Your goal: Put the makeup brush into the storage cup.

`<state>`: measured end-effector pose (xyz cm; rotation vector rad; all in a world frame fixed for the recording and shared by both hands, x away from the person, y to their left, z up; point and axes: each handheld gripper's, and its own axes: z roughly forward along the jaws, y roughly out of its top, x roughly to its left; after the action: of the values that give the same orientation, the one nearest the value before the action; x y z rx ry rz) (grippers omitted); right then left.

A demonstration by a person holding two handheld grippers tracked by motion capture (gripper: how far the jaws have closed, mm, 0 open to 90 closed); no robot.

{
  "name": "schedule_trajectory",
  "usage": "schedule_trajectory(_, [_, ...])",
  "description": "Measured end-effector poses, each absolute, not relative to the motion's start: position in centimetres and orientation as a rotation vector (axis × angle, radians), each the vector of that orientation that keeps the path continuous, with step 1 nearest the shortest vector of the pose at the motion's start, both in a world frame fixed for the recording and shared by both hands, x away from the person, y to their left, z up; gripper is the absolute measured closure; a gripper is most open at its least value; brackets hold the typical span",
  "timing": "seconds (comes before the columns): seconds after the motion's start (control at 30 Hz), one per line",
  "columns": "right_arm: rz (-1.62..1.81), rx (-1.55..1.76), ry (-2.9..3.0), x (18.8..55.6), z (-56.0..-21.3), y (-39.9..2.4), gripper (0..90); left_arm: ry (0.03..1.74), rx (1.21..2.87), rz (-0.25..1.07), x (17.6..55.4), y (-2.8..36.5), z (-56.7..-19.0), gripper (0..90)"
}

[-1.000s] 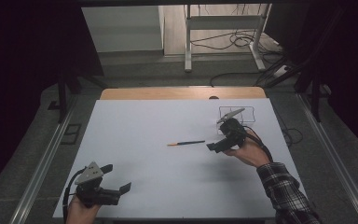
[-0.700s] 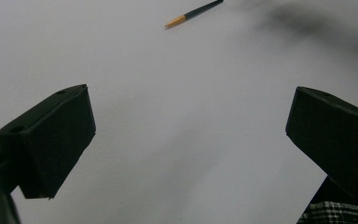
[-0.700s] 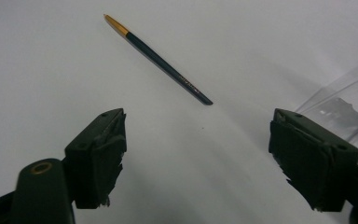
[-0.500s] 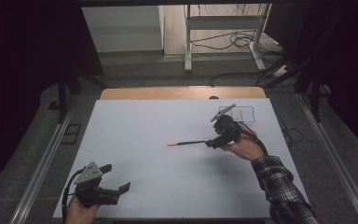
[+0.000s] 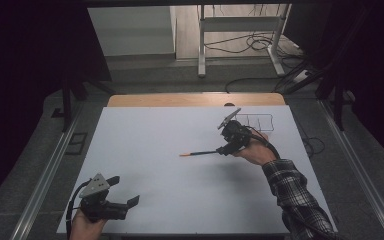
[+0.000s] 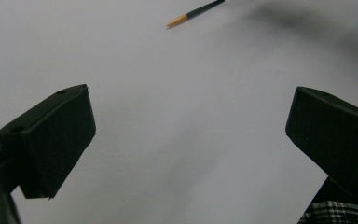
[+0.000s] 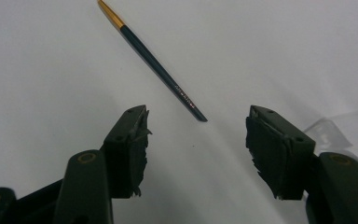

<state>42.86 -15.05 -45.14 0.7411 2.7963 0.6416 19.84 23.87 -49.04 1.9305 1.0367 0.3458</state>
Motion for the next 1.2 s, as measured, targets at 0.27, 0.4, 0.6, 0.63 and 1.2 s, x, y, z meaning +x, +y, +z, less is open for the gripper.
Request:
schedule_trajectory(0.27, [0.553, 0.627, 2.808, 43.5, -45.6, -13.8, 46.6, 1.038, 1.930, 0.344, 19.8, 23.9, -49.1, 2.0])
schedule_trajectory(0.4, [0.526, 0.597, 2.812, 43.8, -45.8, -13.3, 49.2, 1.037, 1.931, 0.343, 19.8, 23.9, -49.1, 2.0])
schedule_trajectory(0.6, [0.510, 0.550, 2.819, 44.2, -46.2, -12.6, 53.8, 1.038, 1.932, 0.343, 19.9, 23.9, -49.1, 2.0])
schedule_trajectory(0.63, [0.504, 0.552, 2.820, 44.2, -46.2, -12.5, 54.4, 1.038, 1.932, 0.342, 19.9, 24.0, -49.1, 2.0])
schedule_trajectory(1.2, [0.426, 0.472, 2.868, 44.8, -47.6, -10.6, 63.4, 1.040, 1.932, 0.339, 19.9, 24.0, -49.1, 2.1])
